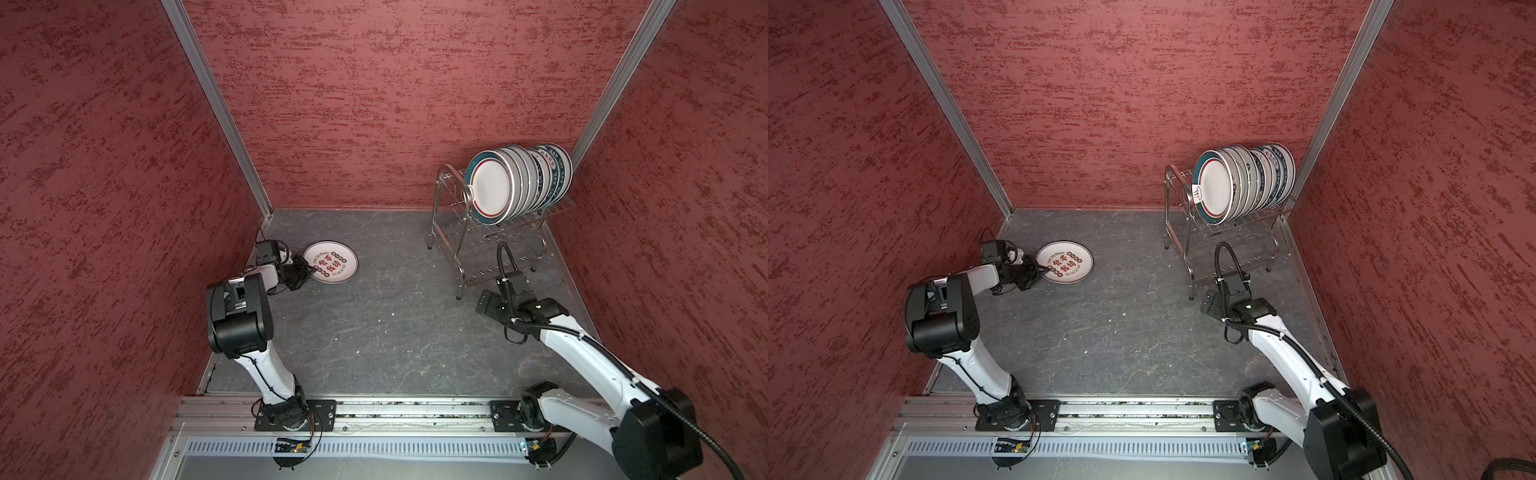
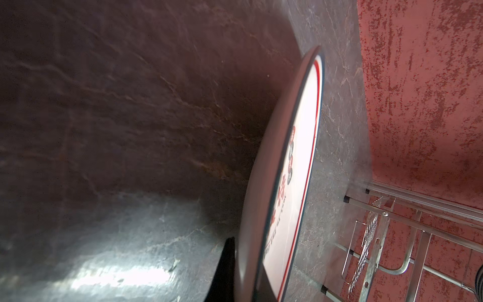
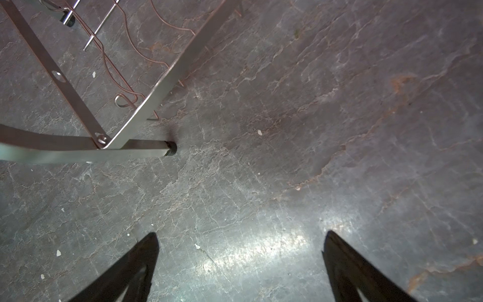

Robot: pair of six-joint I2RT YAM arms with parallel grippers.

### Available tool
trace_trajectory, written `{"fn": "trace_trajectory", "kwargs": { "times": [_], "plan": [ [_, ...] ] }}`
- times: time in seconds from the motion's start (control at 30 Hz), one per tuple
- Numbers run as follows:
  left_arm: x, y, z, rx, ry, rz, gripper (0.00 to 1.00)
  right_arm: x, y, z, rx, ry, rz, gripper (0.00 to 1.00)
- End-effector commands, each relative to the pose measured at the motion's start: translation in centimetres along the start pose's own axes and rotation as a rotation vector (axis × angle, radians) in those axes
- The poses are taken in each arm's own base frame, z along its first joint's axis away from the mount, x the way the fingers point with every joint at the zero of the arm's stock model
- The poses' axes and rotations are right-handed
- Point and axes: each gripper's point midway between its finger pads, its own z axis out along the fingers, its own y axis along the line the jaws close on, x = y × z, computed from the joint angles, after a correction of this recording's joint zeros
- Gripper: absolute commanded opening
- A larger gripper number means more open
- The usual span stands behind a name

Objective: Unload the plates from the dish rack
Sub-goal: Place a plate at the top-left of the table.

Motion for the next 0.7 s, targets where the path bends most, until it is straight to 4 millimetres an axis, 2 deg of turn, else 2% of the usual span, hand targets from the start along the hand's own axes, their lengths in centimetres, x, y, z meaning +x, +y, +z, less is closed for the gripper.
{"fn": "trace_trajectory", "kwargs": {
  "times": [0.0,0.13,0.23,0.33,0.67],
  "plan": [
    [-0.6,-0.6,0.1,0.041,-0.017,0.033,0.0,0.1,0.2,-0.1,-0.031,-0.001,0.026,0.99],
    [-0.1,0.3,0.6,0.027,0.004,0.016,0.06,0.3,0.8,0.2,-0.071,0.006,0.04,0.99],
    [0.1,0.9,1.0,0.018,0.012,0.008,0.11,0.4,0.8,0.3,-0.065,0.01,0.037,0.99],
    [0.2,1.6,1.3,0.009,0.021,-0.007,0.13,0.3,0.6,0.2,-0.054,0.006,0.036,0.99],
    [0.5,2.3,1.4,-0.009,0.03,-0.021,0.25,-0.3,0.2,-0.3,-0.026,-0.018,0.018,0.99]
  ]
}}
